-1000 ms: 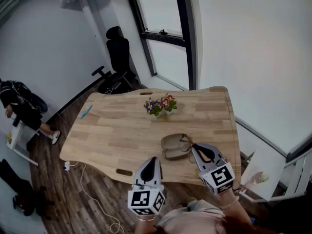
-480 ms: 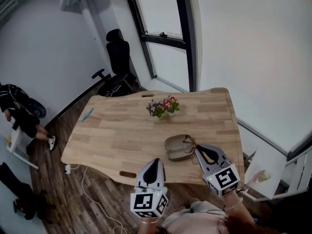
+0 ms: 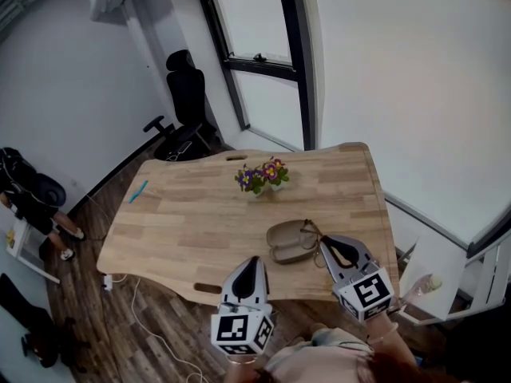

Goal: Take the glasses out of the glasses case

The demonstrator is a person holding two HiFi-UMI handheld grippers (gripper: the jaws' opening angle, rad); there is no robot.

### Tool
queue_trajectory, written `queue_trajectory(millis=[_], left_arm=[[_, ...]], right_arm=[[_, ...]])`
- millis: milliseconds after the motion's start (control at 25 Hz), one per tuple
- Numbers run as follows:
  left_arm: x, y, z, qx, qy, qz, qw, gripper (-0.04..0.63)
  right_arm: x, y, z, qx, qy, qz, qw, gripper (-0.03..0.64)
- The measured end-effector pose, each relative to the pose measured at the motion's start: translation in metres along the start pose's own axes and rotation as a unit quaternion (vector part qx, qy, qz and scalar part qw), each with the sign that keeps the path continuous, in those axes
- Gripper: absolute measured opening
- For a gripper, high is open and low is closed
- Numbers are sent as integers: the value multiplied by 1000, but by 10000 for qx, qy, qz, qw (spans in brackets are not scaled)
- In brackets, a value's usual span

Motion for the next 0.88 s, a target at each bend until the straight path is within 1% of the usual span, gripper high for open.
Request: queue_trajectory(millis=[640,880], left_arm=[[-3,-7,7,-150,-18,-15,9999,0],[-5,-10,14,-164,32,-24,9999,1]], right_arm=[[1,12,6,-131,121,-19,9998,14],[-2,19,11,-169,123,-37,9998,14]])
Point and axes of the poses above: the fingertips, and each gripper's own axes: y backward along the fingers, z to its right, x out of its top, the point moved 5 cm from there along y, backward along the fingers, and after that the axes turned 1 degree about z, right-handed, at the moved point
